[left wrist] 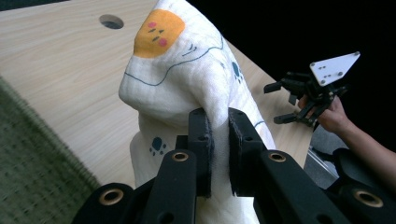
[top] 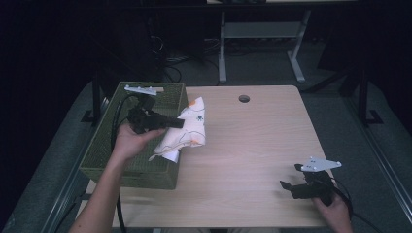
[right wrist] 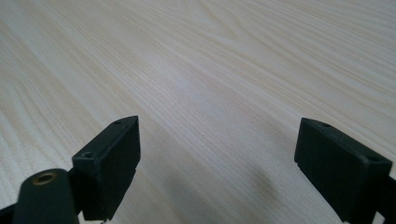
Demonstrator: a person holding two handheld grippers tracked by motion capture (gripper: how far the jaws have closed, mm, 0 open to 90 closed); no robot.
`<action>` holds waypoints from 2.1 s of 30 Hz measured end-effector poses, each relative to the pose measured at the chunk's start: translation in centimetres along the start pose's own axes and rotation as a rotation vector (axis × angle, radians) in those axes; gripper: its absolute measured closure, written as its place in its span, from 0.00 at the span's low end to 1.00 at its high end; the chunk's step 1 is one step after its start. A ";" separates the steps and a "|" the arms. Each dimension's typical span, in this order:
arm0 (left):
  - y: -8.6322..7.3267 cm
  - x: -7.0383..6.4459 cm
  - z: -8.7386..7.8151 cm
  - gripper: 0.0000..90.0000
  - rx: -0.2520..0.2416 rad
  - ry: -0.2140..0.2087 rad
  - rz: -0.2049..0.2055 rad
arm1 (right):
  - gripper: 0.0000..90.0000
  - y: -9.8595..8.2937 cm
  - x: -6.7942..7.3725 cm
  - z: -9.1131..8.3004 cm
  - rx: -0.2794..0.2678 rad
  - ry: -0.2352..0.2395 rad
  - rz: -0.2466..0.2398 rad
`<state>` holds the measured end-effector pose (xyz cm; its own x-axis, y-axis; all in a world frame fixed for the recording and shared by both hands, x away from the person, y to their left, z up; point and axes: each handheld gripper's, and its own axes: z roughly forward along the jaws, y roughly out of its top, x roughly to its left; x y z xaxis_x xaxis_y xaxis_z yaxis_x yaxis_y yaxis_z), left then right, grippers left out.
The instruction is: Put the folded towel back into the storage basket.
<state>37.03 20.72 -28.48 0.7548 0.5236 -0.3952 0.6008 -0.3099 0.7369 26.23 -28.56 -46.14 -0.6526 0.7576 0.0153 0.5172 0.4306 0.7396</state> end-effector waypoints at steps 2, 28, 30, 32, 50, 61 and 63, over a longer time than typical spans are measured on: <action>-0.1 0.2 -0.3 0.91 -0.002 0.004 0.000 | 0.16 0.0 0.0 0.0 0.000 -0.001 0.001; -1.9 3.1 -3.7 0.91 -0.006 0.045 -0.048 | 0.16 0.0 -0.1 0.1 0.007 -0.009 0.000; -2.0 3.4 -4.0 0.91 -0.008 0.048 -0.049 | 0.16 0.0 -0.1 0.1 0.007 -0.010 -0.001; -2.2 3.6 -4.2 0.91 -0.007 0.052 -0.051 | 0.16 0.0 -0.1 0.1 0.008 -0.012 -0.002; -3.1 4.6 -5.4 0.91 0.000 0.066 -0.067 | 0.16 -0.1 -0.2 0.2 0.009 -0.007 0.003; -3.9 5.7 -6.5 0.90 0.005 0.081 -0.085 | 0.16 -0.1 -0.1 0.3 0.017 -0.010 0.003; -4.1 6.0 -6.6 0.90 0.007 0.084 -0.089 | 0.16 -0.1 -0.2 0.3 0.017 -0.011 0.002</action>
<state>37.36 30.34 -30.24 0.6738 0.6138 -0.4114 0.6667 -0.2648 0.6967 26.45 -28.60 -46.41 -0.6457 0.7636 0.0092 0.5280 0.4377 0.7278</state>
